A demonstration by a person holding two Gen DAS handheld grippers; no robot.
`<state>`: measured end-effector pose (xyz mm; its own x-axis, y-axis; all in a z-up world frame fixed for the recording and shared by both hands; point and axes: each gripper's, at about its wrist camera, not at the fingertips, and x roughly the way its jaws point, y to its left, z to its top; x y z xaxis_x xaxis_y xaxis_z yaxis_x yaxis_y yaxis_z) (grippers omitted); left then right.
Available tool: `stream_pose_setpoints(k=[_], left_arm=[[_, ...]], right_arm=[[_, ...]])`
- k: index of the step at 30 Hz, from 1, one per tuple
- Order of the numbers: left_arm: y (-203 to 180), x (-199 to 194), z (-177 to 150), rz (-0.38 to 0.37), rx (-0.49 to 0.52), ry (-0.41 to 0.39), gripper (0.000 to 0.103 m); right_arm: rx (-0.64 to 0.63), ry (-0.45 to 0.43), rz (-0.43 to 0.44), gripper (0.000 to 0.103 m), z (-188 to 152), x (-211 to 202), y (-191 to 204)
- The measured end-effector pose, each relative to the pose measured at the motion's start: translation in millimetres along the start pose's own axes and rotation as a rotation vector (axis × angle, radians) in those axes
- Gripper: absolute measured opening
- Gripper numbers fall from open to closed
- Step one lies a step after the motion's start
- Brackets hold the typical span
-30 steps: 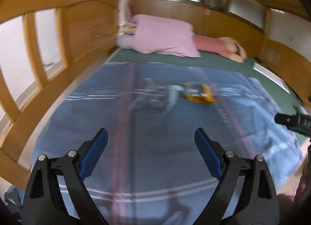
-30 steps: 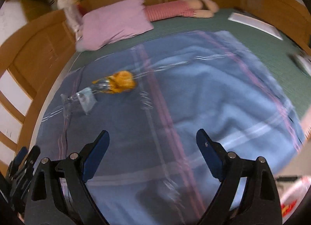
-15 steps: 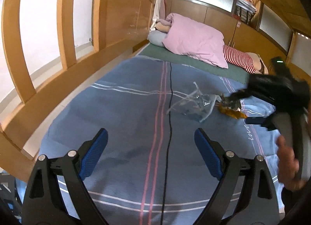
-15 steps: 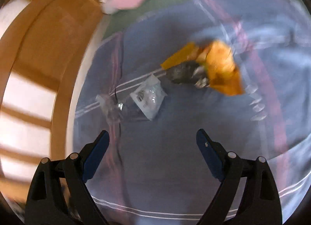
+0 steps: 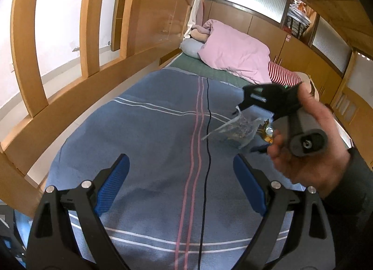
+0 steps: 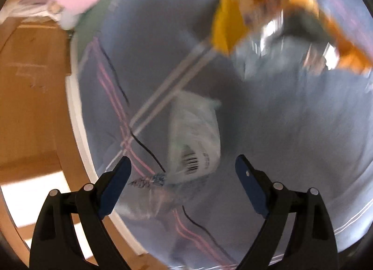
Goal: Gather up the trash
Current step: 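Grasp the clear plastic bag with the right tool while the left tool grasps the yellow chip bag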
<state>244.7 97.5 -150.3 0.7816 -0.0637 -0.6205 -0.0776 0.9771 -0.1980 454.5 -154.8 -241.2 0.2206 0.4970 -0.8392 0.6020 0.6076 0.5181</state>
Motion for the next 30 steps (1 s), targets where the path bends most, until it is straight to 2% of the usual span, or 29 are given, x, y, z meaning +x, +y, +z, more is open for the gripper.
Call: stream_pose_setpoints(k=[1,3,4,6,8,10,11,12,16,19,21,23,25,30], left_arm=[[1.5,-0.5,-0.1,0.0,-0.005,-0.001,0.09],[5.4,0.6,1.0,0.001,-0.017,0.003,0.09],[7.2,1.1,1.0,-0.002,-0.027,0.007,0.09],[9.6,2.1,1.8,-0.006,-0.035,0.011,0.09],[9.3,2.2,2.0,0.002,-0.032,0.007,0.09],[8.2,2.4,2.1,0.005,-0.027,0.004,0.09],[7.4,3.1,2.0,0.005,-0.025,0.006,0.09],[6.5,3.9,1.8,0.007,-0.023,0.008,0.09],[1.9,4.7,1.4,0.023,0.0,0.004,0.09],[-0.7,4.7,0.8,0.035,0.011,0.004,0.09],[-0.4,5.2,1.0,0.037,0.003,0.006,0.09],[0.9,5.2,2.0,0.04,-0.005,0.002,0.09],[0.7,5.6,2.7,0.041,-0.001,0.001,0.09],[-4.8,6.5,0.4,0.06,0.041,-0.003,0.09]], right_arm=[[0.012,0.023,0.007,0.087,-0.8,5.2,-3.0],[-0.029,0.017,-0.027,0.068,-2.9,7.1,-2.5],[-0.056,-0.006,-0.055,0.064,-4.9,4.5,-0.8],[-0.08,-0.066,-0.112,0.064,-9.9,-5.5,-0.2],[-0.129,-0.093,-0.13,0.056,-10.3,-9.2,5.7],[-0.199,-0.093,-0.165,0.038,-15.1,-11.1,9.8],[-0.234,-0.082,-0.171,0.035,-17.7,-11.6,10.1],[-0.254,-0.065,-0.162,0.024,-19.5,-11.1,8.8],[-0.317,-0.013,-0.158,0.022,-25.5,-3.9,7.4],[-0.39,0.02,-0.147,0.022,-28.7,6.3,23.2],[-0.43,0.001,-0.135,0.022,-33.5,6.3,32.5],[-0.518,-0.01,-0.175,0.018,-46.7,3.3,42.8],[-0.586,-0.071,-0.235,0.014,-58.1,-4.4,50.8],[-0.669,-0.253,-0.248,0.014,-82.4,-54.9,28.9]])
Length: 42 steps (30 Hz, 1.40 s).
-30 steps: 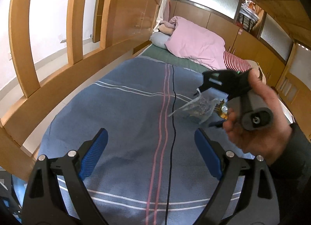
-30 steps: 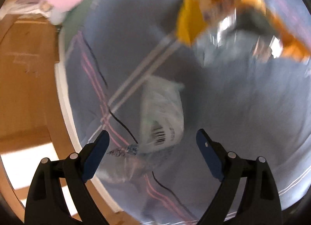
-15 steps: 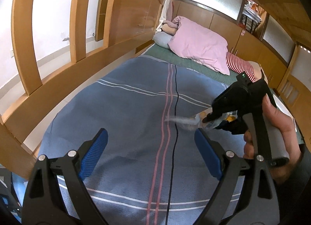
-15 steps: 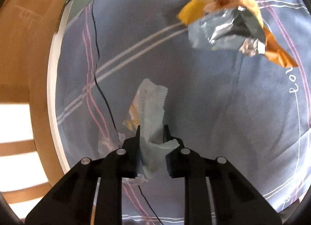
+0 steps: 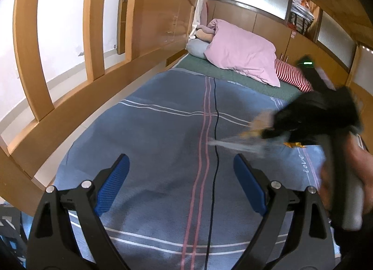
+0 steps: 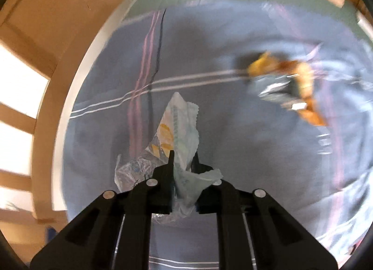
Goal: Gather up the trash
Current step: 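Grasp the clear plastic bag with the right tool while the left tool grasps the yellow chip bag, then carry the plastic bag and chip bag over the bin and open both tools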
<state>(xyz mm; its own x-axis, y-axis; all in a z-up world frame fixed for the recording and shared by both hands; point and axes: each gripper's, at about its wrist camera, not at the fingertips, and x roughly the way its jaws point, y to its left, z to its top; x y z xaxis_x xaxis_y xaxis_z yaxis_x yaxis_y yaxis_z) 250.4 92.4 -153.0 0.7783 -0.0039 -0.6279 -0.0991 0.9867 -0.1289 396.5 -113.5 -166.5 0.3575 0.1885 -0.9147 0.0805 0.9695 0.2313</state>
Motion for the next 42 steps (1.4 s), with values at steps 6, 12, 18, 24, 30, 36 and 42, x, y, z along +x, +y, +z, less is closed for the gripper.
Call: stream_pose_setpoints(k=[6,12,18,24,30,36,42], left_arm=[[-29.8,9.5,-2.6,-0.037,0.105,0.032,0.09],[-96.4,47.2,10.8,-0.218,0.197,0.092,0.09],[-181.7,102.5,29.4,-0.276,0.319,0.078,0.09],[-243.8,156.7,40.1,-0.249,0.342,0.132,0.09],[-274.0,200.3,31.1,-0.217,0.309,0.206,0.075],[-285.2,207.1,21.4,-0.189,0.359,0.226,0.013],[-272.4,157.8,28.3,-0.173,0.371,0.106,0.012]], right_arm=[[0.058,-0.211,-0.158,0.014,-62.7,-63.7,-82.7],[0.256,-0.289,-0.167,0.014,-118.3,-98.8,-183.1],[0.325,-0.357,-0.096,0.014,-140.7,-112.5,-212.6],[0.31,-0.429,-0.05,0.014,-149.7,-128.8,-215.3],[0.323,-0.456,-0.01,0.014,-154.6,-134.5,-221.0],[0.333,-0.466,-0.004,0.014,-154.1,-135.8,-226.9],[0.345,-0.499,-0.002,0.014,-156.5,-140.2,-225.1]])
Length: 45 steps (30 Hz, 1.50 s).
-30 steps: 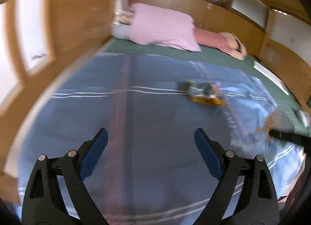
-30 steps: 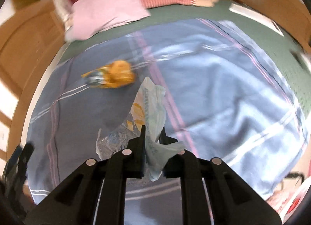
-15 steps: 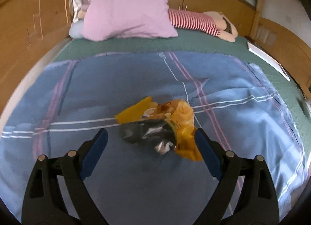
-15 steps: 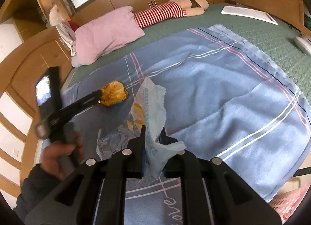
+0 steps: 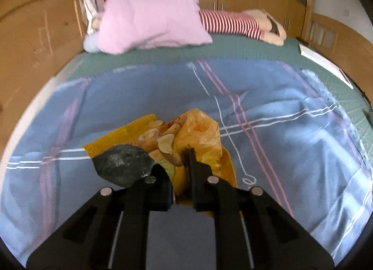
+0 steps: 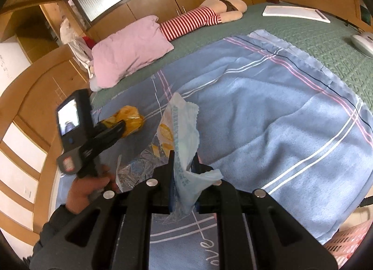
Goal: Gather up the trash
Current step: 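Carry the plastic bag and chip bag over the bin and open both tools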
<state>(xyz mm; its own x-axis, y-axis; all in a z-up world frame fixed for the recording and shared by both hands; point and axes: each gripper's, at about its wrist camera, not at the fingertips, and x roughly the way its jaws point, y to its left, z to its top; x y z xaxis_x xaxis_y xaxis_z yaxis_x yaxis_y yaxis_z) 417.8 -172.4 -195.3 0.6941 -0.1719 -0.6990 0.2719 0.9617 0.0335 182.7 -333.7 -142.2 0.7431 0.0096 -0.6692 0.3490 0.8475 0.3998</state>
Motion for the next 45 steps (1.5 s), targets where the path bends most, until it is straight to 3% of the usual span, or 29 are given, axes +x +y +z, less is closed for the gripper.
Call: stream_pose_setpoints(k=[11,17,25,32,40,45], left_arm=[[-2.4,-126.5,-14.8,0.074,0.058,-0.118,0.013],[-13.3,-193.5,-30.5,0.027,0.053,-0.18,0.013],[-72.3,-284.1,-62.4,-0.13,0.134,-0.28,0.013],[-164.7,-346.0,-107.3,-0.348,0.263,-0.307,0.013],[-244.3,-386.2,-165.4,-0.525,0.391,-0.294,0.013],[-272.3,-401.6,-194.2,-0.581,0.442,-0.3,0.014]], right_arm=[[-0.054,-0.152,-0.053,0.014,0.4,-41.6,19.6],[-0.072,-0.229,-0.085,0.014,-7.0,-96.9,23.0],[-0.061,-0.34,-0.221,0.014,-32.2,-188.0,-7.9],[0.025,-0.423,-0.412,0.014,-68.6,-275.0,-69.5],[0.135,-0.469,-0.602,0.014,-113.7,-334.2,-130.5],[0.178,-0.495,-0.671,0.014,-136.8,-357.4,-149.1]])
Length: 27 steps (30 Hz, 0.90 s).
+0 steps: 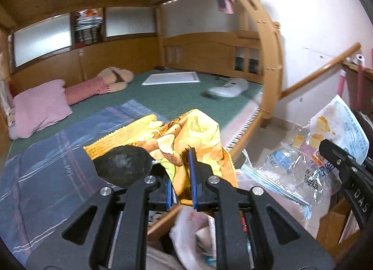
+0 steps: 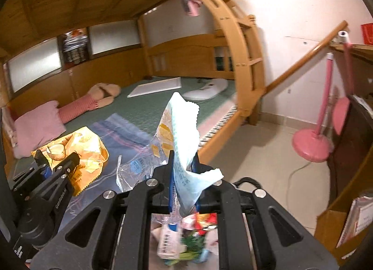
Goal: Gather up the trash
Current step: 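Carry the plastic bag and chip bag over the bin and open both tools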
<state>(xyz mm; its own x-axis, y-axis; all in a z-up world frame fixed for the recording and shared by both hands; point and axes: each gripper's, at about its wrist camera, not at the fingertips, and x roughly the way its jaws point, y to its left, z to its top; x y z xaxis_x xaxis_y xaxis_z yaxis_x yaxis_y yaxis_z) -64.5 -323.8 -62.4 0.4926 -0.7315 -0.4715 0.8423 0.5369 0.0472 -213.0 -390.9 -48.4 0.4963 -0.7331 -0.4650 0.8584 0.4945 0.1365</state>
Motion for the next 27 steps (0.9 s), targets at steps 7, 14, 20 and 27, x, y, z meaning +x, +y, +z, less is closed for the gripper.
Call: stream_pose_setpoints(k=[7,14,20,27], left_arm=[[-25.4,1.3,-8.4,-0.066,0.019,0.011,0.014],[-37.2,7.4,-16.4,-0.085,0.039,0.033,0.017],[-49.1,15.2,-23.1,-0.09,0.059,0.067,0.058],[-51.1,10.3,-21.5,-0.095,0.056,0.051,0.063]], right_arm=[[0.019,-0.017,-0.054,0.014,-7.0,-13.2,-30.4],[0.019,-0.02,-0.05,0.014,-15.8,-19.7,-37.8],[0.03,-0.021,-0.059,0.014,-14.7,-22.7,-46.2],[0.04,-0.021,-0.058,0.014,-15.2,-25.1,-48.4]])
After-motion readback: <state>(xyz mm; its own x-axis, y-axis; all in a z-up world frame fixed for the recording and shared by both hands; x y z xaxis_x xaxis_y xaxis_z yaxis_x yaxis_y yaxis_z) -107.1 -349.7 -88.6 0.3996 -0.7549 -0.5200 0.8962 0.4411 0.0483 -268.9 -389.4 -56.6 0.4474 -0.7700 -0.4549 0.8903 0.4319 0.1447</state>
